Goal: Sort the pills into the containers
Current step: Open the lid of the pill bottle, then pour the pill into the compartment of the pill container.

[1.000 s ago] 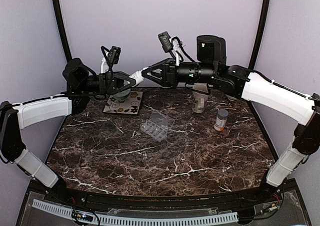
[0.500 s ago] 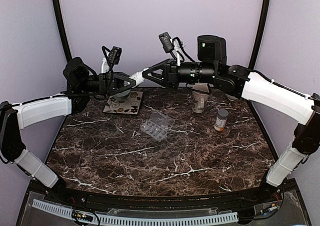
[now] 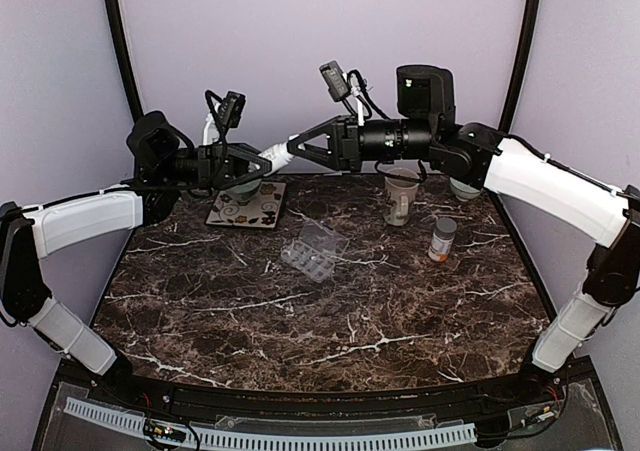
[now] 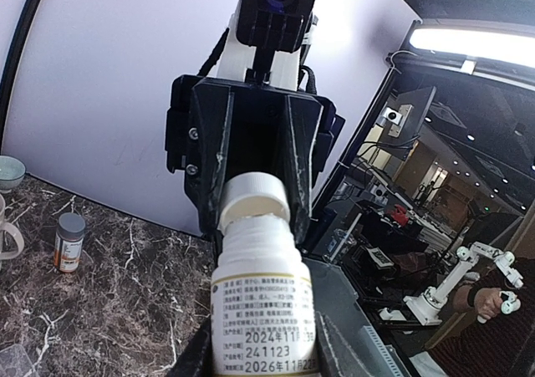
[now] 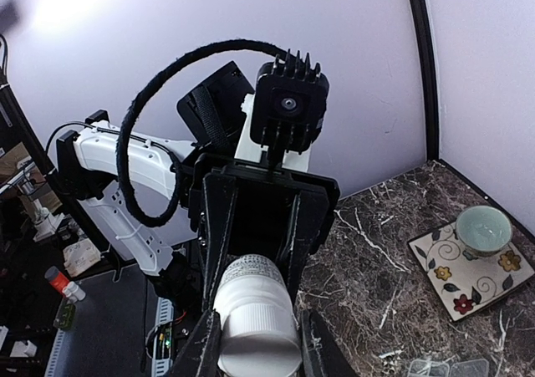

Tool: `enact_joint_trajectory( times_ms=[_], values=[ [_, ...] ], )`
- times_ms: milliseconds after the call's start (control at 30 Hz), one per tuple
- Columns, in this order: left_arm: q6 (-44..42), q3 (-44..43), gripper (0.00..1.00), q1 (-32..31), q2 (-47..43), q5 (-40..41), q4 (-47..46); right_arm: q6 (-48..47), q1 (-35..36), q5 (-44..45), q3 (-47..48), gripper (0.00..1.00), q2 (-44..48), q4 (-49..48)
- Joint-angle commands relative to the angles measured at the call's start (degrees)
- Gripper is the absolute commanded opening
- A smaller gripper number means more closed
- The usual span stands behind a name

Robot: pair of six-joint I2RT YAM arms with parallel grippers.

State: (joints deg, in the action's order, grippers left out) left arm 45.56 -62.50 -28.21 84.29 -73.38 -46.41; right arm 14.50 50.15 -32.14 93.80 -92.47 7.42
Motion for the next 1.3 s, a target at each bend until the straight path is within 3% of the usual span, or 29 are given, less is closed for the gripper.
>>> enact_joint_trajectory(
  times_ms=[0, 767, 1267],
  values=[
    [-1.1, -1.8, 0.0, -0.9, -2.5, -3.2, -1.1, 1.1, -1.3, 0.9, 2.1, 0.05, -1.2, 0.0],
    [-4.5, -0.5, 0.0, -0.2, -3.5, 0.0, 0.9, 2.5, -2.6, 1.2, -0.9, 0.05, 0.7, -2.3],
    [-10.2, 8.9, 0.0, -0.1, -4.4, 8.0, -0.3, 1.5, -3.5, 8.1, -8.1, 0.04, 6.5, -3.7]
  ],
)
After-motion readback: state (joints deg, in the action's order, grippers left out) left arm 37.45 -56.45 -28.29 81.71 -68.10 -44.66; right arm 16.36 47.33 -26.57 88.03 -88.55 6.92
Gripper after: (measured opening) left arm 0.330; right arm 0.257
